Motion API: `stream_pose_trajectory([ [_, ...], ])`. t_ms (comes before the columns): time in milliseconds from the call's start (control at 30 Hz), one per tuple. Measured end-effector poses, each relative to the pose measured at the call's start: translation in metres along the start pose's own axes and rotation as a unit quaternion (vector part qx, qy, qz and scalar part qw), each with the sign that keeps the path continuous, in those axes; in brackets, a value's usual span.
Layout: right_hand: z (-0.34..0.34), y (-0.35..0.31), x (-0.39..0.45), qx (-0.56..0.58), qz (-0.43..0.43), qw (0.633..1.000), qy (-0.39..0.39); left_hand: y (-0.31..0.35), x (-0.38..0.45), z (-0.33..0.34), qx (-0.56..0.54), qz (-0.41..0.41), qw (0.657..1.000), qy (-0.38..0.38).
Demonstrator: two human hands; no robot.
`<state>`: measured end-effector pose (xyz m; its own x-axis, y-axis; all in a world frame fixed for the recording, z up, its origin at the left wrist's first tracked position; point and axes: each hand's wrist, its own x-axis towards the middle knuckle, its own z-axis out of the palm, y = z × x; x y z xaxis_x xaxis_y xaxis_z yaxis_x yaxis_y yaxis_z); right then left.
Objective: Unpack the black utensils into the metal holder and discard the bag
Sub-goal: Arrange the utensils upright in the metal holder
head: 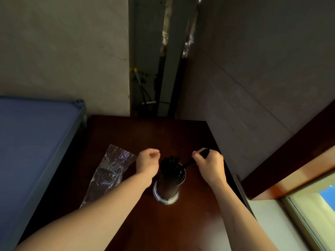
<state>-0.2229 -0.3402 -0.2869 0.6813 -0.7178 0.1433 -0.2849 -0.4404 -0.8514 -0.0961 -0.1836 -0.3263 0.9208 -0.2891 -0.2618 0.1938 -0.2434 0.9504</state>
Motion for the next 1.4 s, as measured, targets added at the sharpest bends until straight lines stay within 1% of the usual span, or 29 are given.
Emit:
stream_pose_trajectory([
  [133,0.017,0.004,-0.001,-0.079,-0.008,0.994,-0.069,-0.006,-0.001,0.004,0.115,0.063,0.990,-0.043],
  [267,0.031,0.011,-0.002,-0.115,0.006,0.988,-0.104,-0.010,-0.003,0.005,0.184,0.106,0.975,-0.061],
  [633,0.053,0.028,-0.001,-0.187,0.022,0.971,-0.147,-0.023,-0.009,0.010,0.269,0.171,0.943,-0.093],
  [733,0.057,0.031,-0.001,-0.210,0.013,0.965,-0.157,-0.025,-0.009,0.013,0.298,0.195,0.928,-0.110],
  [833,0.056,0.038,-0.002,-0.221,0.000,0.963,-0.157,-0.029,-0.008,0.015,0.315,0.213,0.916,-0.131],
  [933,0.053,0.047,-0.002,-0.223,-0.025,0.964,-0.145,-0.032,-0.008,0.018,0.332,0.229,0.905,-0.132],
  [1067,0.049,0.054,-0.002,-0.169,-0.049,0.977,-0.124,-0.035,-0.009,0.022,0.327,0.238,0.905,-0.131],
  [1167,0.051,0.054,-0.001,-0.143,-0.051,0.980,-0.126,-0.036,-0.011,0.025,0.322,0.238,0.907,-0.129],
  [1233,0.055,0.054,0.000,-0.147,-0.060,0.978,-0.135,-0.037,-0.012,0.026,0.324,0.241,0.906,-0.128],
  [1333,0.060,0.054,0.003,-0.152,-0.064,0.970,-0.177,-0.037,-0.013,0.025,0.321,0.244,0.906,-0.128],
  [1400,0.062,0.054,0.004,-0.156,-0.073,0.966,-0.192,-0.037,-0.014,0.023,0.315,0.245,0.907,-0.132],
])
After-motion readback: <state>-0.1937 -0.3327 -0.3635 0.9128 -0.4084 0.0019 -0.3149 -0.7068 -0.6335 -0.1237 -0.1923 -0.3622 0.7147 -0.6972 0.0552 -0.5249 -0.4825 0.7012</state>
